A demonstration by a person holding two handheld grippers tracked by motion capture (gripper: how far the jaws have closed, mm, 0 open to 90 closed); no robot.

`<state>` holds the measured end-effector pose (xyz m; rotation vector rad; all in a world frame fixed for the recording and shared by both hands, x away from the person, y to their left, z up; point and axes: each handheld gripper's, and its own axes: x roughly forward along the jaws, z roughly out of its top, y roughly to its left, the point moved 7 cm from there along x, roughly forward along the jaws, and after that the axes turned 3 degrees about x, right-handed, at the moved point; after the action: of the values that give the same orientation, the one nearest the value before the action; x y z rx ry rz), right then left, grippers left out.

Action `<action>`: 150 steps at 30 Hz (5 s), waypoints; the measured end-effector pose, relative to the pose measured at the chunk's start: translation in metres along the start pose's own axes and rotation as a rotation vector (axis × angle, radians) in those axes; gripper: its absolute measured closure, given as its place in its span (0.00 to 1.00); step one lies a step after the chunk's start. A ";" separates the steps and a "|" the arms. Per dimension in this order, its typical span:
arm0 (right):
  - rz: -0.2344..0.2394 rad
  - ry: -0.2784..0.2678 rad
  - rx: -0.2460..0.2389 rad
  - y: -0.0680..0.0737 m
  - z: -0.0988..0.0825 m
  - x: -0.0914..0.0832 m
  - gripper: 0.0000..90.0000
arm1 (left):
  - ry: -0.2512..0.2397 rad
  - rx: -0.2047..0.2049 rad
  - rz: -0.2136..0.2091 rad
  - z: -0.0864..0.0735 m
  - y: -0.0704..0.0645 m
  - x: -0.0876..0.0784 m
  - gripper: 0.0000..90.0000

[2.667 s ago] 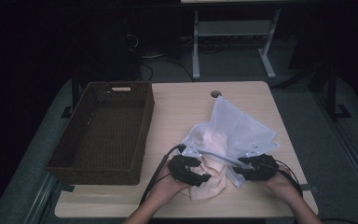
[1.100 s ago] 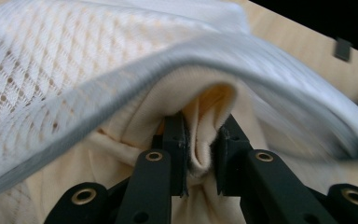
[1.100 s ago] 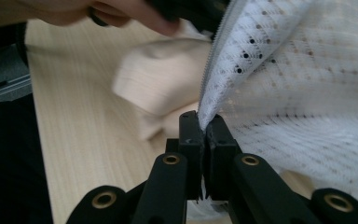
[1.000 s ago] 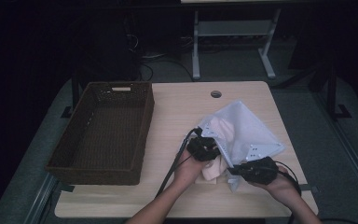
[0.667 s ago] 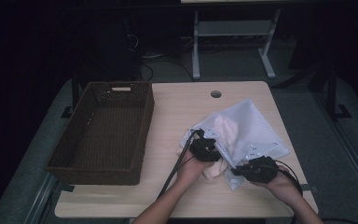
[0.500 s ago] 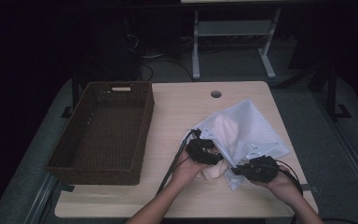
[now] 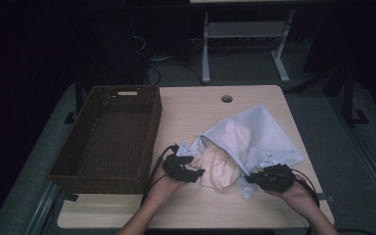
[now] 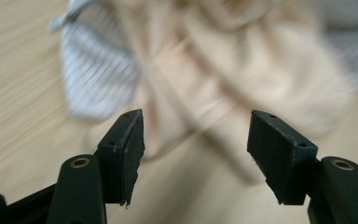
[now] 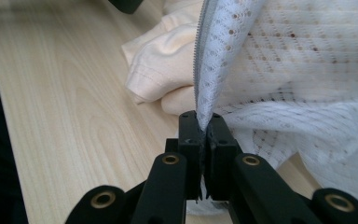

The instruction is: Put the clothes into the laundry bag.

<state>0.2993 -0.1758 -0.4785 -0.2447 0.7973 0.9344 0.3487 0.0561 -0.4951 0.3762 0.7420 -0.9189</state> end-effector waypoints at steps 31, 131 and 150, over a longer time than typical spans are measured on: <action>-0.026 -0.012 0.019 0.000 -0.013 0.000 0.96 | -0.197 0.031 -0.147 0.057 -0.032 -0.004 0.99; 0.002 -0.213 0.102 -0.007 0.006 -0.045 0.98 | -0.137 0.001 -0.052 0.115 -0.040 0.095 0.83; -0.003 -0.186 0.089 -0.005 0.004 -0.038 0.98 | -0.116 0.020 -0.221 0.063 -0.061 0.008 0.41</action>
<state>0.2922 -0.2004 -0.4499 -0.0805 0.6648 0.9020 0.3277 -0.0206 -0.4562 0.2592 0.6763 -1.1476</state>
